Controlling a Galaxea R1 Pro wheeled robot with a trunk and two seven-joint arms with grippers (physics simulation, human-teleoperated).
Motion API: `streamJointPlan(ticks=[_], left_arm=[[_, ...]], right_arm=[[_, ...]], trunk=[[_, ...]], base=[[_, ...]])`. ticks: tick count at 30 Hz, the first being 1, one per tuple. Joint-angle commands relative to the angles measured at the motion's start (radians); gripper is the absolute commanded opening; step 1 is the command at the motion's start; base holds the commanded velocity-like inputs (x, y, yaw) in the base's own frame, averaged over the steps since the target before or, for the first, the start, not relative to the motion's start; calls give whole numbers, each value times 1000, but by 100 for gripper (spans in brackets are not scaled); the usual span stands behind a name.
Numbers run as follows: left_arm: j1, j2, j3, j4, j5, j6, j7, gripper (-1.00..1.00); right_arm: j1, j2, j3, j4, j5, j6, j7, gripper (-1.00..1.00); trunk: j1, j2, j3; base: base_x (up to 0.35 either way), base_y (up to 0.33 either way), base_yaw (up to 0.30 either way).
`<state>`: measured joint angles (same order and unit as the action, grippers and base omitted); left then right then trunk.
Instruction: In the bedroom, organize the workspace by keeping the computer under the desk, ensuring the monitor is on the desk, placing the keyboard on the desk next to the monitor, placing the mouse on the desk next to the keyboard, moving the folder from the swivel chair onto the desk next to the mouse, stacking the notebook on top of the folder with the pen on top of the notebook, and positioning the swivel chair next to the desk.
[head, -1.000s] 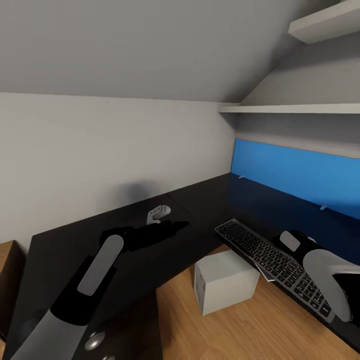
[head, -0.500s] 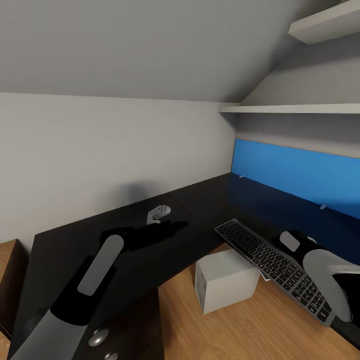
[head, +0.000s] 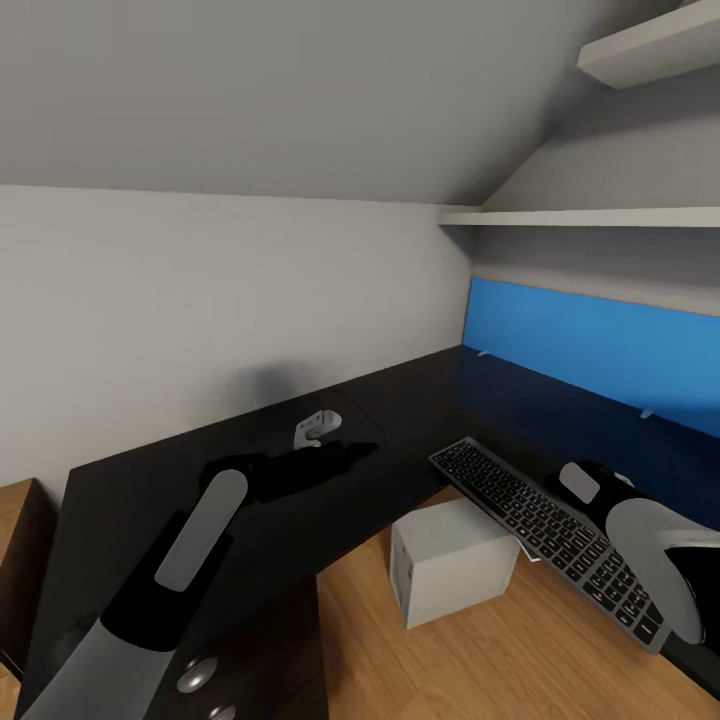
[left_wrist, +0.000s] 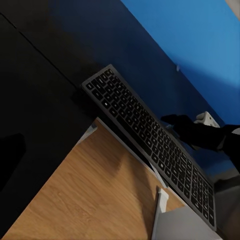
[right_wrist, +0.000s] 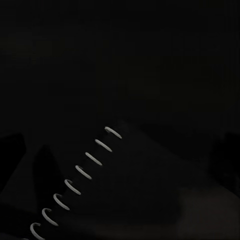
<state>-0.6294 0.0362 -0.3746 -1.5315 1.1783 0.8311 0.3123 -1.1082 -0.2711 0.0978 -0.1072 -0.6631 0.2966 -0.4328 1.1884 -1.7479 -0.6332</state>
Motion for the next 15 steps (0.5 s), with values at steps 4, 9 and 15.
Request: streamJointPlan(ticks=[4,9,15], left_arm=[[-1,1,-1,1,11,0,11,100],[-1,0,-1,3,11,0,11,100],[-1,0,-1,4,11,0,11,100]], right_arm=[[1,0,-22,1,-29,9,-6,100],[1,0,-24,0,-29,9,-6,100],[1,-2,-28,-12,-29,9,-6,100]], trunk=[[0,0,-1],[0,0,-1],[0,0,-1]], base=[[0,0,0],[0,0,-26],[0,0,-130]])
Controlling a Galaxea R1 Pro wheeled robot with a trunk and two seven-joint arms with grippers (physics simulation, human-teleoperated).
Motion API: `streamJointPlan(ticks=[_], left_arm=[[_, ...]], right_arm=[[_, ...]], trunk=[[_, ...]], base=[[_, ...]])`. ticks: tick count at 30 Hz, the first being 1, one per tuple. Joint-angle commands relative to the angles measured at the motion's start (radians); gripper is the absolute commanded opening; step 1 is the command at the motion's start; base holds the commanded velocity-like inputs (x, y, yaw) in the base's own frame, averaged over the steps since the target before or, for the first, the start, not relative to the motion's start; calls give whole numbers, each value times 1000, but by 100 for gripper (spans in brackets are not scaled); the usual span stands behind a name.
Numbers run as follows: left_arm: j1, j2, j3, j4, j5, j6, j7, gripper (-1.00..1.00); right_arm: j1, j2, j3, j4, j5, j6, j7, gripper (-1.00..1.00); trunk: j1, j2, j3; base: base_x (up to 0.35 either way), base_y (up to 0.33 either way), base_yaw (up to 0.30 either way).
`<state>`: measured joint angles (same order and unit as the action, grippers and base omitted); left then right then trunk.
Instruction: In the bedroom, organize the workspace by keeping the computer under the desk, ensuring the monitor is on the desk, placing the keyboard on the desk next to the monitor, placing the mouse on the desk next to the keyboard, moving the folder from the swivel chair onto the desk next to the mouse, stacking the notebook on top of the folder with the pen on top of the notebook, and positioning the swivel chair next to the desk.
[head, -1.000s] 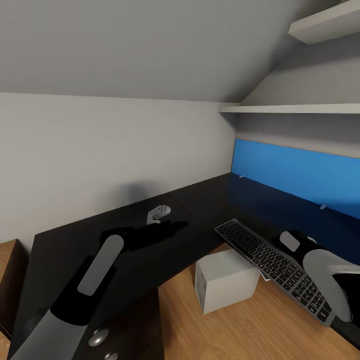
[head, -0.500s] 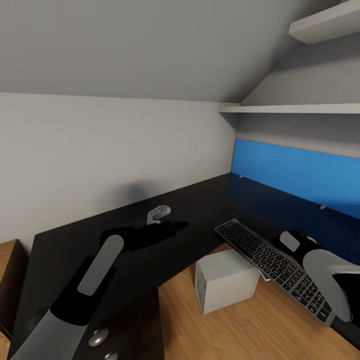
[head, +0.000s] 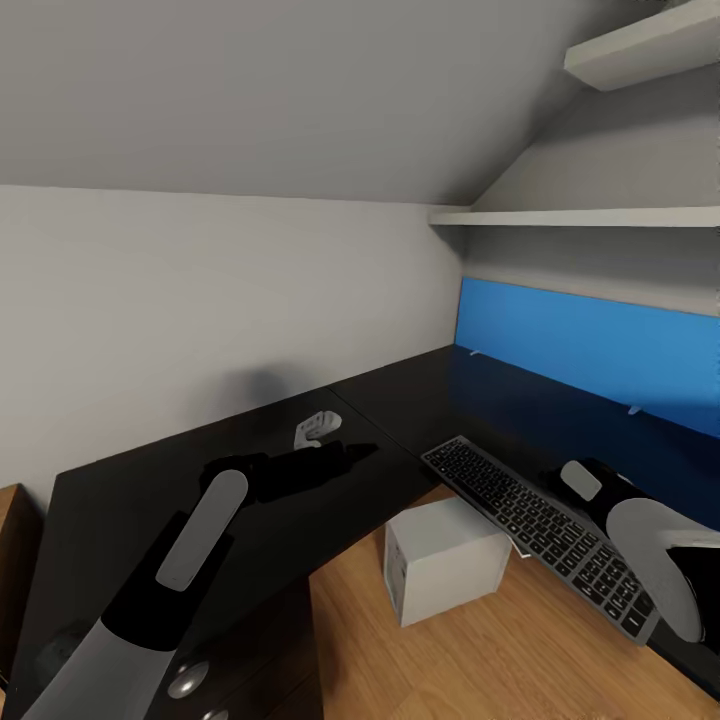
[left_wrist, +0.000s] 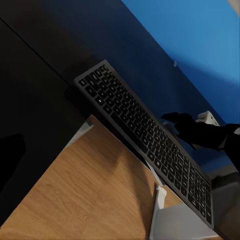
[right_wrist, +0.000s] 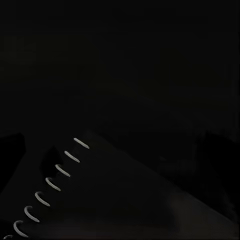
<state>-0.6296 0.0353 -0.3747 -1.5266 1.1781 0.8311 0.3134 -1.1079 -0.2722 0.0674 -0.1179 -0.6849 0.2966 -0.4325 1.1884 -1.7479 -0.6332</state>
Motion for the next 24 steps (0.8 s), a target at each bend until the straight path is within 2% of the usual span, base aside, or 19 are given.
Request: streamJointPlan(ticks=[1,8,18,24], left_arm=[[-1,1,-1,-1,11,0,10,100],[-1,1,-1,-1,11,0,10,100],[-1,1,-1,-1,11,0,10,100],[-1,1,-1,-1,11,0,10,100]], right_arm=[[0,-1,2,-5,-7,9,-7,100],[0,-1,2,-24,-7,10,-8,100],[0,-1,2,-26,-7,10,-8,100],[0,-1,2,-26,-7,10,-8,100]], trunk=[[0,0,-1],[0,0,-1],[0,0,-1],[0,0,-1]], base=[[0,0,-172],[0,0,-154],[0,0,-14],[0,0,-101]])
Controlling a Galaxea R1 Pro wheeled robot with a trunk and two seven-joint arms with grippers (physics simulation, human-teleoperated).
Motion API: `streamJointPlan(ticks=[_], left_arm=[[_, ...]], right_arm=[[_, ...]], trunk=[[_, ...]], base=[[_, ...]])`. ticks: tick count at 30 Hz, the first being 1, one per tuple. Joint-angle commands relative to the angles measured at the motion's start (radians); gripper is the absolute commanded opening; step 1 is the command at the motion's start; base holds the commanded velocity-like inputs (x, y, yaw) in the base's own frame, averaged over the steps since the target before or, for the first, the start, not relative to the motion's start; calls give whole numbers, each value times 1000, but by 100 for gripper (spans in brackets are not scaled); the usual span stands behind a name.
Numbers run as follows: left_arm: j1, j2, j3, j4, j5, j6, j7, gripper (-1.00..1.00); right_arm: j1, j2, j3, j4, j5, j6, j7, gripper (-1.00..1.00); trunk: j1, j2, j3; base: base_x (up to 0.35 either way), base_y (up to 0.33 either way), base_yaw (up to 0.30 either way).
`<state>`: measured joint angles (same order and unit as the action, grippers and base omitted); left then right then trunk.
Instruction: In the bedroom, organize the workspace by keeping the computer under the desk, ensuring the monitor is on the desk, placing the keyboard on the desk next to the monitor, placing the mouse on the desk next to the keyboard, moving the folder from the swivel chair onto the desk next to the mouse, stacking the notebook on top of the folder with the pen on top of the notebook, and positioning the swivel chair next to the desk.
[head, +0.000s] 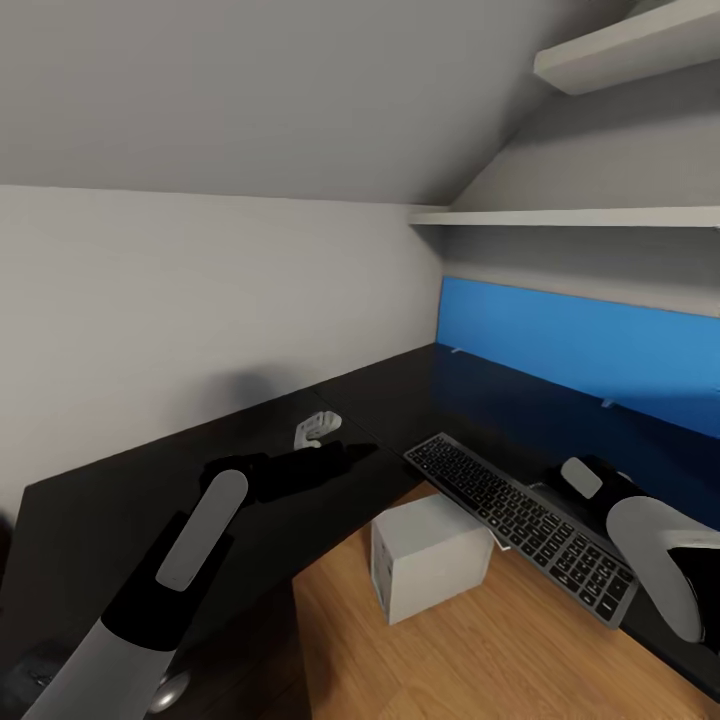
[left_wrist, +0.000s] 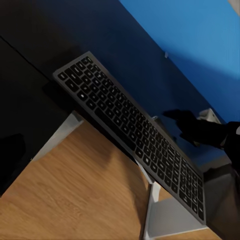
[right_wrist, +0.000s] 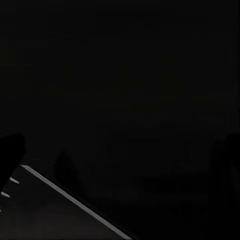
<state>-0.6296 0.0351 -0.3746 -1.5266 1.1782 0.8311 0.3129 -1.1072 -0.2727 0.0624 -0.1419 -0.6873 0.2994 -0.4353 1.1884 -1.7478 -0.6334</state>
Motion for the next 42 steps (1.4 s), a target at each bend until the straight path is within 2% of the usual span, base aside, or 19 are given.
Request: streamJointPlan(ticks=[1,13,42], left_arm=[[-1,1,-1,-1,11,0,10,100],[-1,0,-2,-1,11,0,11,100],[-1,0,-3,-1,11,0,12,100]], right_arm=[[0,0,7,-2,-5,7,-5,100],[0,0,8,-2,-5,7,-5,100],[0,12,10,-4,-1,4,1,100]], trunk=[[0,-1,-1],[0,-1,-1],[0,-1,-1]], base=[[0,0,-136],[0,0,-127],[0,0,-3]])
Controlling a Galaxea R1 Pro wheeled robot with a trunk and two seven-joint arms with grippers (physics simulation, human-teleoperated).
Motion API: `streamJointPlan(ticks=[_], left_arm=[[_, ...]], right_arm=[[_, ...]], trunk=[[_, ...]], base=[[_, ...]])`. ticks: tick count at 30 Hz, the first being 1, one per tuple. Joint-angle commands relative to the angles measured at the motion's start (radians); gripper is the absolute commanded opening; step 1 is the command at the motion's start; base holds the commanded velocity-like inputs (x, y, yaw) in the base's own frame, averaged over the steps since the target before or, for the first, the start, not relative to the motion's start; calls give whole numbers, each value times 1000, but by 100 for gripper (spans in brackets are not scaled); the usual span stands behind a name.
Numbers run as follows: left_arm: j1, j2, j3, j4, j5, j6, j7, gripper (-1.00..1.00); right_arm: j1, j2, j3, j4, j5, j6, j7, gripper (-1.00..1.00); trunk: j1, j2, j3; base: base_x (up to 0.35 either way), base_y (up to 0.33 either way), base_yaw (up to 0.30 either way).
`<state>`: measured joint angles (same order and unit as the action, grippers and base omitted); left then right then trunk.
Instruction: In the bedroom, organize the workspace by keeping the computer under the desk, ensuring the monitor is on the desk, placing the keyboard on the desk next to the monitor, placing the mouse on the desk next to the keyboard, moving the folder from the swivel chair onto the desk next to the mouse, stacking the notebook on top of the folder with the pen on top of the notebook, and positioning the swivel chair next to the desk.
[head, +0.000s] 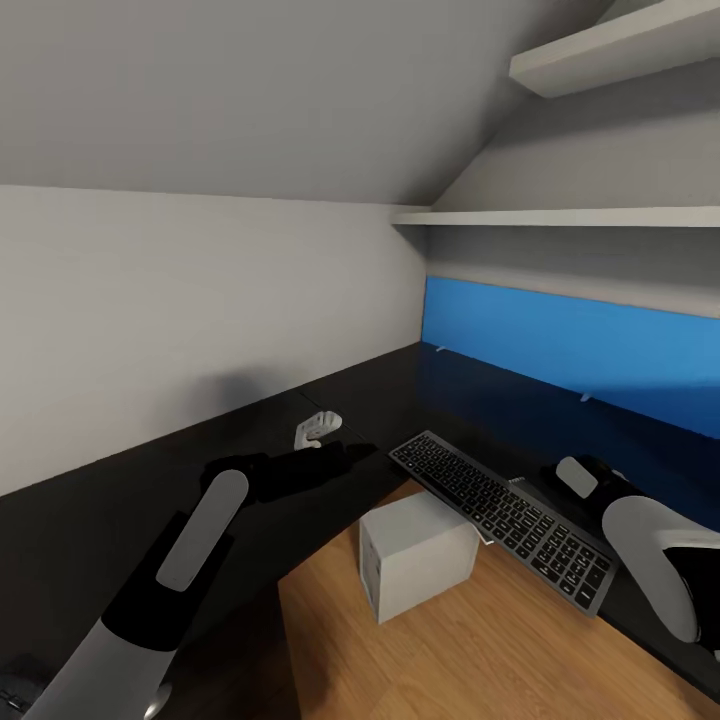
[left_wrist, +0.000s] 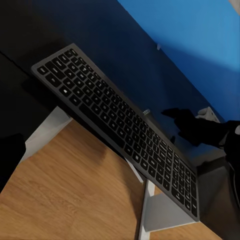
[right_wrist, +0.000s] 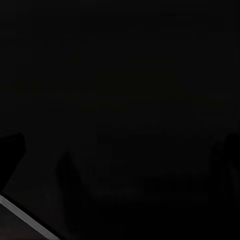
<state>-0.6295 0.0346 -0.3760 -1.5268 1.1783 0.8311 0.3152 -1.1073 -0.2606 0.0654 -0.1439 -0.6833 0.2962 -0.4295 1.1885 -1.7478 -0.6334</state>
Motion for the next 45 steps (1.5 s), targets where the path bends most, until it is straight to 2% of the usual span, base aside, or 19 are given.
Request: streamJointPlan(ticks=[1,23,33,45], left_arm=[[-1,1,-1,-1,11,0,10,100],[-1,1,-1,-1,11,-1,10,100],[-1,1,-1,-1,10,0,10,100],[-1,1,-1,-1,9,-1,9,100]], right_arm=[[0,0,7,-3,-5,6,-5,100],[0,0,7,-3,-6,7,-6,100],[0,0,7,-3,-6,7,-6,100],[0,0,7,-3,-6,6,-6,100]], trunk=[[0,-1,-1],[0,-1,-1],[0,-1,-1],[0,-1,-1]], base=[[0,0,0],[-1,0,0],[-210,-32,0],[-46,-7,0]])
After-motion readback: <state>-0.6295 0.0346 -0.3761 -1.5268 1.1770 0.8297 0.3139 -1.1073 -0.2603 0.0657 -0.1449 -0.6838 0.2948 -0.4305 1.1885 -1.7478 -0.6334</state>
